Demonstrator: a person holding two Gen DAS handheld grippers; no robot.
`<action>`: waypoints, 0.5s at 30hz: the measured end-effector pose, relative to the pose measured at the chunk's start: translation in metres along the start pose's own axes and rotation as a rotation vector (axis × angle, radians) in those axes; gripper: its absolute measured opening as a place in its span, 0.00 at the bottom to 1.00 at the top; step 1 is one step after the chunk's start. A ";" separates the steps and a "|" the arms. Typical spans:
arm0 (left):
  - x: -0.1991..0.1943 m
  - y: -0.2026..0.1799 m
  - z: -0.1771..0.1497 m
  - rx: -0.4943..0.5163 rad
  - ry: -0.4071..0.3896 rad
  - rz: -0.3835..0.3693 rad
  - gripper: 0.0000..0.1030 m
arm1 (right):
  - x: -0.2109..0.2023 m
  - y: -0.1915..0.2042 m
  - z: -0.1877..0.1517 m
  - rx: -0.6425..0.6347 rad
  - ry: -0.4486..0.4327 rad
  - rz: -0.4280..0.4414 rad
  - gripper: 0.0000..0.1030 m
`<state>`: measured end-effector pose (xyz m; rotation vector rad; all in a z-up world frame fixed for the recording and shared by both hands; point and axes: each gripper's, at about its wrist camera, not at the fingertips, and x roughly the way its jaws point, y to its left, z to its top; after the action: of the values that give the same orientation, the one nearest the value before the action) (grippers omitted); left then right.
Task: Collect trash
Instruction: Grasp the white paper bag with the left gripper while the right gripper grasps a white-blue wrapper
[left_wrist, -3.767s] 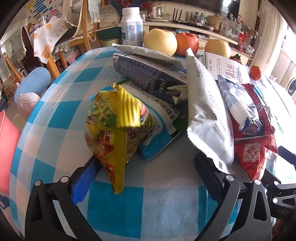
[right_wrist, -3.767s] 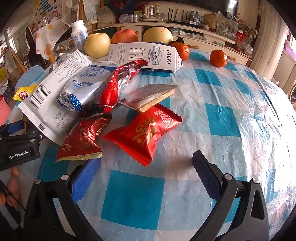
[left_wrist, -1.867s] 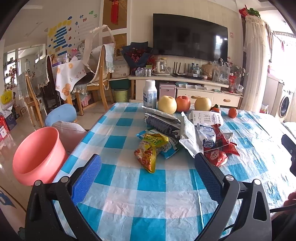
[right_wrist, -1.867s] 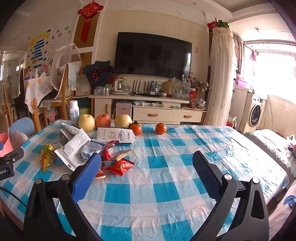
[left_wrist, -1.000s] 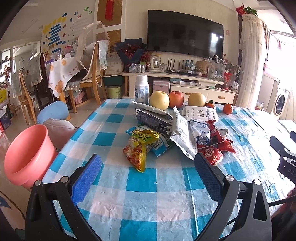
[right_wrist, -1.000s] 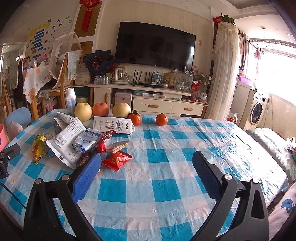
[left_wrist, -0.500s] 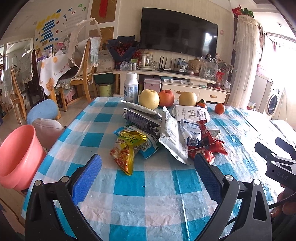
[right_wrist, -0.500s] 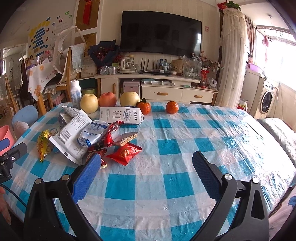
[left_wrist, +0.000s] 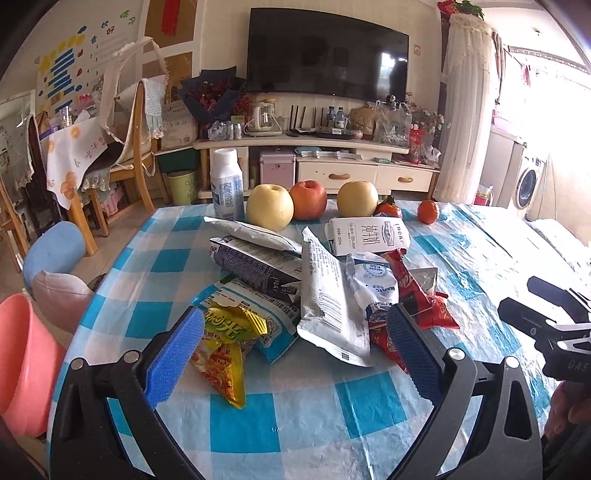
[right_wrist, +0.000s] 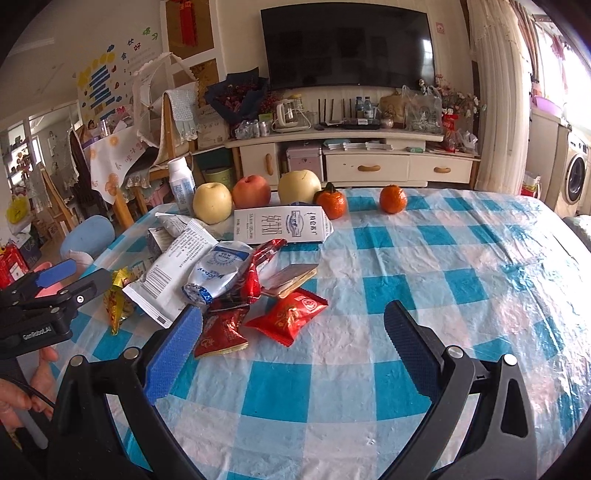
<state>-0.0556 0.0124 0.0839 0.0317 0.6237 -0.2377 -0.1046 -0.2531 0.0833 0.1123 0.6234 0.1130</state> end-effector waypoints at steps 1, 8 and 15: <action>0.007 0.000 0.002 -0.002 0.008 -0.012 0.94 | 0.004 0.001 0.001 0.003 0.005 0.021 0.97; 0.050 -0.002 0.007 -0.003 0.092 -0.048 0.75 | 0.028 0.014 0.009 0.010 0.033 0.143 0.94; 0.074 -0.002 0.010 -0.015 0.128 -0.074 0.73 | 0.057 0.027 0.018 0.026 0.081 0.266 0.71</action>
<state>0.0081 -0.0063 0.0489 0.0094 0.7546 -0.3038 -0.0504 -0.2199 0.0688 0.2164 0.6887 0.3677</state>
